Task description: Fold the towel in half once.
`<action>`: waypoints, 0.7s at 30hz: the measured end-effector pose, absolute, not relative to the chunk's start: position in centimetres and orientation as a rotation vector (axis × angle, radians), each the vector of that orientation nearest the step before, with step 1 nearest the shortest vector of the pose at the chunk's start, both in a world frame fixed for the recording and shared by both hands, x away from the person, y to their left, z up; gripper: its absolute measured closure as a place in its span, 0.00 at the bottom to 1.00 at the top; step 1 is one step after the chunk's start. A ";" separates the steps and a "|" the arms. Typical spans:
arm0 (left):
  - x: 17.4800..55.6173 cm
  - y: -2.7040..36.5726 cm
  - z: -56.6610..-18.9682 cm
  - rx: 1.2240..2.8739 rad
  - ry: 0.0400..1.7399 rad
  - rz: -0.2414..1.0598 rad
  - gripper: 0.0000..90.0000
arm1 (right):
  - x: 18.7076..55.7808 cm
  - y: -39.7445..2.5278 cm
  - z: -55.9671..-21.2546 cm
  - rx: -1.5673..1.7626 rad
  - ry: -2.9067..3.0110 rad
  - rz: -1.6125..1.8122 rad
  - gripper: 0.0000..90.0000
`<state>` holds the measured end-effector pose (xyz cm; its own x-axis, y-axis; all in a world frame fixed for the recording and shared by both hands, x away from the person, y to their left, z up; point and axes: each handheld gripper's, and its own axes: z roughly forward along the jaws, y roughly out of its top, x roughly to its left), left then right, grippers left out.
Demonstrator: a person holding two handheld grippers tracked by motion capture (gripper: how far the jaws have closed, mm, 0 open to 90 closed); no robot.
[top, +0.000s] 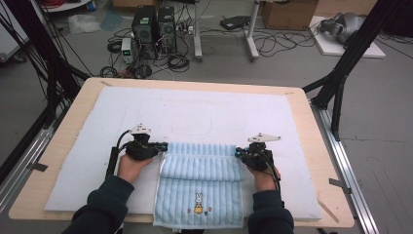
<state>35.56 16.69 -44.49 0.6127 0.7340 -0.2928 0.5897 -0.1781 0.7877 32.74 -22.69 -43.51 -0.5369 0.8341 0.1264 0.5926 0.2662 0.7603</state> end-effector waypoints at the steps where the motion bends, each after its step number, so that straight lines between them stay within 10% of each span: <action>1: 35.6 16.8 -44.4 1.862 1.061 0.184 0.96 | 32.7 -22.8 -43.4 1.309 2.225 1.151 0.98; 21: 37.6 17.6 -45.4 1.650 1.221 0.185 0.95 | 34.3 -22.4 -43.7 1.365 2.094 1.153 0.98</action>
<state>37.56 17.57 -45.44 0.4722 0.7765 -0.4171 0.6181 0.0457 0.7848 34.26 -22.43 -43.68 -0.4515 0.8853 0.1114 0.5676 0.1886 0.8014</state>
